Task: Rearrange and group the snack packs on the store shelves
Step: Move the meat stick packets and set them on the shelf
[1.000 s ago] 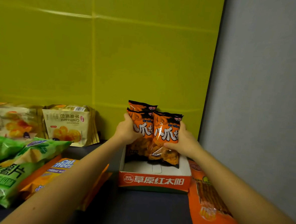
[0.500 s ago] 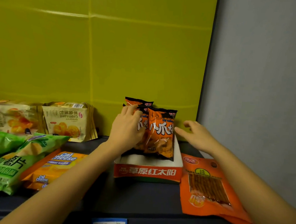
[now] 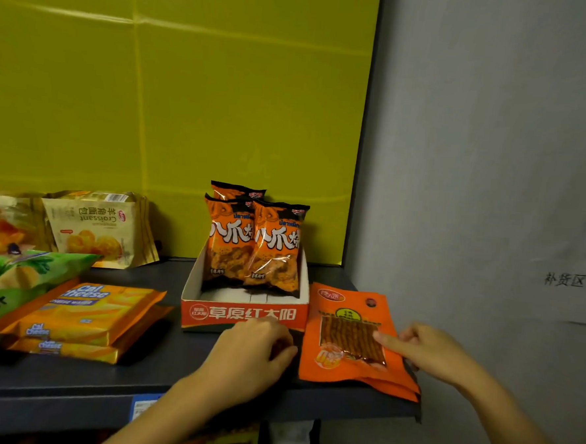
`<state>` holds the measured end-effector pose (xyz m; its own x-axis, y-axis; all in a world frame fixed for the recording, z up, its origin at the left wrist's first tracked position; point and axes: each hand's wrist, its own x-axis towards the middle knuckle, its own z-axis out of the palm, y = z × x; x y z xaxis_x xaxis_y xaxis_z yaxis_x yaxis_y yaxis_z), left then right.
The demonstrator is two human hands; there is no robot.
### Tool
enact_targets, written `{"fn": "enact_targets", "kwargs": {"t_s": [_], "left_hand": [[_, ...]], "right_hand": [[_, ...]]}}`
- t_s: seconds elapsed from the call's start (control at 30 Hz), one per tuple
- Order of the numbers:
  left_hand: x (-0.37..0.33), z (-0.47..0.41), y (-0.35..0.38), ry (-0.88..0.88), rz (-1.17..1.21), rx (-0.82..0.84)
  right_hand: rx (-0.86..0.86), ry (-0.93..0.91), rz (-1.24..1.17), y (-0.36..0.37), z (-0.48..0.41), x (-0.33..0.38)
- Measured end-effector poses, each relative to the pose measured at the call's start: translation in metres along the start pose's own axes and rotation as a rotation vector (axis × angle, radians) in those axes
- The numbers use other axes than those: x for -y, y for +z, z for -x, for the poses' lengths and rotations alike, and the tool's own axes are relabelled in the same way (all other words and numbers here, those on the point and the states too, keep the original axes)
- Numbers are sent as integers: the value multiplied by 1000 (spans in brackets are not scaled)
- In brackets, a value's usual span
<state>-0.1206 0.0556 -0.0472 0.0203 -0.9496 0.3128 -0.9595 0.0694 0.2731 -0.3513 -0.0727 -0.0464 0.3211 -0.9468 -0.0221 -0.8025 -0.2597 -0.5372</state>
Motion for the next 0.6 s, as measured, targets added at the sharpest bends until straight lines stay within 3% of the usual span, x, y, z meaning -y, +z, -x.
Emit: {"fn": "enact_targets", "kwargs": {"t_s": [0.27,0.5,0.6], "left_hand": [[-15,-9,25,-100,58,-51],[-38,-21,40,-141,109,-66],[-48,-25,41,-215,237,-50]], "right_hand": [[-39,-57,-542,11,4,-13],[11,-60,-747,9,7,-31],[-16,-61,-784,10,9,-39]]}}
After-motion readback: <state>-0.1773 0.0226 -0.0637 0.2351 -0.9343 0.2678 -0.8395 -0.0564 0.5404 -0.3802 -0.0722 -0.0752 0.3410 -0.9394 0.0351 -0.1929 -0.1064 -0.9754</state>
